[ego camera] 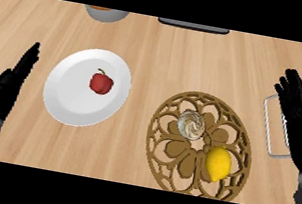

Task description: Pick the cupcake from the placemat and place it in the tiered shelf

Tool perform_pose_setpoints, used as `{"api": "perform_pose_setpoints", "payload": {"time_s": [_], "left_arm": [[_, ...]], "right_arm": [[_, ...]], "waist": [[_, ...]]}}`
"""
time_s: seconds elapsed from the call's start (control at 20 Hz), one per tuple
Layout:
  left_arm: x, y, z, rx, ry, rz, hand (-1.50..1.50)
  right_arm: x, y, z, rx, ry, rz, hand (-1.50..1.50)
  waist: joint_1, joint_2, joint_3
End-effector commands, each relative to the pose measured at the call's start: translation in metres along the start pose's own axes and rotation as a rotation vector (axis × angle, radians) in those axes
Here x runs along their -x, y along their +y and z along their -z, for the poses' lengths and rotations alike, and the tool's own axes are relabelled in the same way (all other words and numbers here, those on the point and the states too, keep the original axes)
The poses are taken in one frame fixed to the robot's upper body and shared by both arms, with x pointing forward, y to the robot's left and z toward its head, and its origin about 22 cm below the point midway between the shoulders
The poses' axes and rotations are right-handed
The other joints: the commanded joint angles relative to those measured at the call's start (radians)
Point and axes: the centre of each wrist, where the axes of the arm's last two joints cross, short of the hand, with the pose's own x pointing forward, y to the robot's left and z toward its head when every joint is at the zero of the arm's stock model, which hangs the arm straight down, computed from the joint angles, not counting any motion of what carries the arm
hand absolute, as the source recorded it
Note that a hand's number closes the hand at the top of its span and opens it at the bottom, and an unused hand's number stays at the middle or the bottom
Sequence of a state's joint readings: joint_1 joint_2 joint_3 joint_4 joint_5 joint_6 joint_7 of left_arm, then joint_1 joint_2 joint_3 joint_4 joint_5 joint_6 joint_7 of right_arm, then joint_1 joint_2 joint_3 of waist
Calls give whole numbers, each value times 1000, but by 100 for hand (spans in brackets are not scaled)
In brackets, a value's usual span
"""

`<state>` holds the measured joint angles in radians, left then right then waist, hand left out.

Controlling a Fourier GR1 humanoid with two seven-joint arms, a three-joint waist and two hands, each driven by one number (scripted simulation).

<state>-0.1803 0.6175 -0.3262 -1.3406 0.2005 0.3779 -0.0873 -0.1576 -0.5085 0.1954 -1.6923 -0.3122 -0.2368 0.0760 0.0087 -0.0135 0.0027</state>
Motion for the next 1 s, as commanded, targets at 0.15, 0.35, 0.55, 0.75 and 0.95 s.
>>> {"api": "perform_pose_setpoints", "payload": {"time_s": [0.15,0.35,0.55,0.75,0.95], "left_arm": [[-36,-19,15,-23,-91,-190,0],[-58,-42,6,-5,-42,-377,0],[-44,-43,-7,-22,-26,-375,0],[-58,-31,-1,-25,-16,-393,0],[-57,-30,-2,-48,-13,-366,0]], "right_arm": [[-22,74,19,-560,-131,97,150],[-13,96,58,-574,-32,119,-150],[-10,81,76,-791,-110,355,-150],[-27,41,99,-1013,-189,259,-150],[-83,30,111,-1186,-222,-111,-150]], "waist": [[97,27,-1],[74,24,-1],[71,27,0],[45,21,0],[30,15,-2]]}}
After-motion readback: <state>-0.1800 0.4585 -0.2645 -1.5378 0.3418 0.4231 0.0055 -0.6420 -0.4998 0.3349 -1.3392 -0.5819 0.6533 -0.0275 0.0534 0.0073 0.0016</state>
